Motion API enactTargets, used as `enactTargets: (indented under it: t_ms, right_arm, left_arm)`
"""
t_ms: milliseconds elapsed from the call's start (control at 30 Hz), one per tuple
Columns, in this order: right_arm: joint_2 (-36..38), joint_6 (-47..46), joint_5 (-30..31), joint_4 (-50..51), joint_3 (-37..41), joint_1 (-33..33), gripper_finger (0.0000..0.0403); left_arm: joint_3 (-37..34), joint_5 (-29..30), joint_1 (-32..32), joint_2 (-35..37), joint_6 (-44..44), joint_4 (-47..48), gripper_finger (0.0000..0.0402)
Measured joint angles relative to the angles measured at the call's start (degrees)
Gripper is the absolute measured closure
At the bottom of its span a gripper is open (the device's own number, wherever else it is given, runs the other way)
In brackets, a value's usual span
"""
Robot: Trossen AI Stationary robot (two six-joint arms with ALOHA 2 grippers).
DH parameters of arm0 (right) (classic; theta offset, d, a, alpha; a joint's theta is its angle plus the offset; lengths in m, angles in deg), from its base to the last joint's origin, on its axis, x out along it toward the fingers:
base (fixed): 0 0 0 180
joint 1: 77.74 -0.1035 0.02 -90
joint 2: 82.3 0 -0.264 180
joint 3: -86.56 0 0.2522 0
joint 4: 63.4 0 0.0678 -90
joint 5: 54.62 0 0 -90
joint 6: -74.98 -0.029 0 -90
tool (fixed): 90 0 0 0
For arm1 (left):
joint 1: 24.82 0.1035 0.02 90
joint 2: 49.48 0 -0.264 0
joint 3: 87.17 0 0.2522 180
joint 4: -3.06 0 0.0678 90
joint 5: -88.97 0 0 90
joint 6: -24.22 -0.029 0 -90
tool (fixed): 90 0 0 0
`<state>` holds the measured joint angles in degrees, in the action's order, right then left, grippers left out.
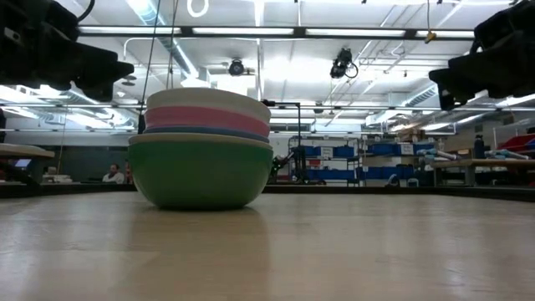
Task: Nest bowls inside each other
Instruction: Return to Home Position
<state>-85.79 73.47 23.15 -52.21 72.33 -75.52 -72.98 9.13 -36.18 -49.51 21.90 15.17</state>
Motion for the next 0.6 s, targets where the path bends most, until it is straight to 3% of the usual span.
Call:
enactTargets:
  t_ms: [600]
  right_arm:
    - [-0.26,-1.33,0.09,-0.26,0.0,0.01,0.027]
  left_arm:
    - [0.0,0.07,0.0,0.0,1.28,-2.16,0.0225]
